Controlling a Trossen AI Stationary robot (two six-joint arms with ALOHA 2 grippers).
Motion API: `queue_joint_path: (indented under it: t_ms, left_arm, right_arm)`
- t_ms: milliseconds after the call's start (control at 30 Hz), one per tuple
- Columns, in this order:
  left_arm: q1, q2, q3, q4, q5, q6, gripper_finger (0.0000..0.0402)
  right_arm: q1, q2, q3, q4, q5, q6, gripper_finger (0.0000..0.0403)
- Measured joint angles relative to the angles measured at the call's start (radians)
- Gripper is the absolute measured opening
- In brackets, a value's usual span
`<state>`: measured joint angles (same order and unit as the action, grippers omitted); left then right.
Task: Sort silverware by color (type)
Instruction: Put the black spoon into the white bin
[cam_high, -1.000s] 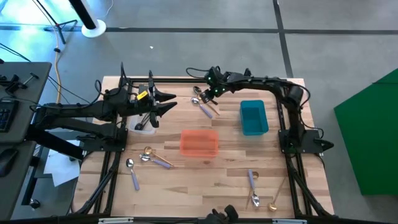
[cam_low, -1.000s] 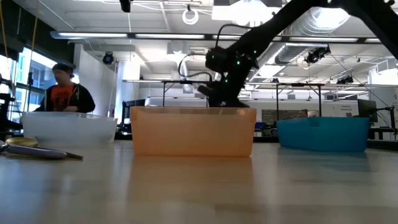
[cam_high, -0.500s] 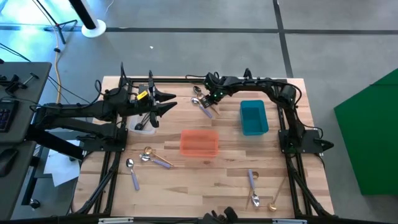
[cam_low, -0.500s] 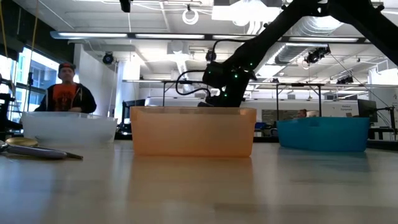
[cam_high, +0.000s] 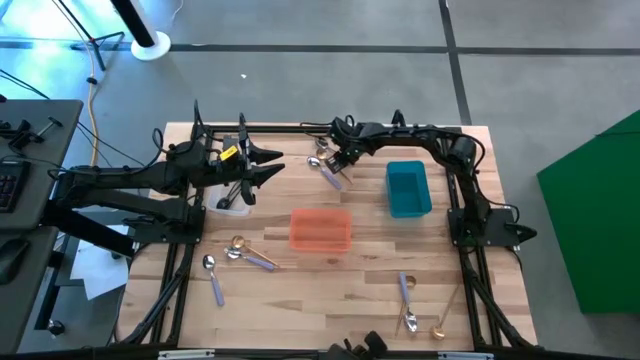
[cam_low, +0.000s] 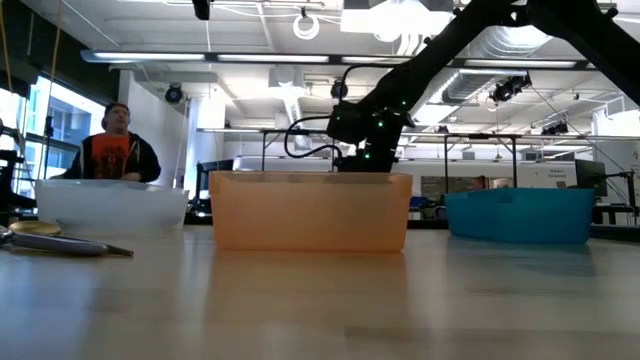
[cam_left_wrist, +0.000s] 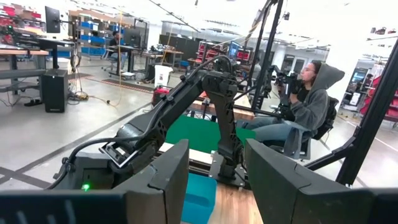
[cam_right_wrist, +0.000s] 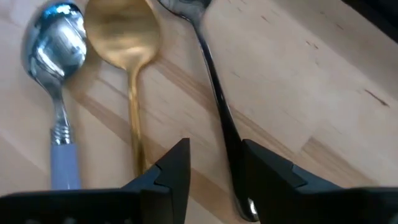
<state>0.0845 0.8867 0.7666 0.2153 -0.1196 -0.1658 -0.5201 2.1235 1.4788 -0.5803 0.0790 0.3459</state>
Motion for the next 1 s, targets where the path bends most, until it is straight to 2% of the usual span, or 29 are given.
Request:
queue_joint_path:
  t_ms: [167,333,533,800,1000]
  left_arm:
    - [0.0,0.0,0.0,0.0,0.0,0.0,0.0146]
    - [0.0,0.0,0.0,0.0,0.0,0.0,0.0146]
    - [0.0,0.0,0.0,0.0,0.0,0.0,0.0146]
    - [0.0,0.0,0.0,0.0,0.0,0.0,0.0146]
    - [0.0,0.0,0.0,-0.001,0.0,-0.016,0.0146]
  right_arm:
    - [0.02,-0.003,0.001,-0.063,-0.001,-0.037,0.0086]
    - [0.05,-0.006,0.001,-0.147,-0.004,-0.041,0.0066]
    - [0.112,-0.005,0.0,-0.276,0.013,-0.115,0.0061]
    - [0.169,-0.005,0.012,-0.328,0.055,-0.145,0.0061]
    - [0.168,0.004,0.085,-0.409,0.01,-0.213,0.0062]
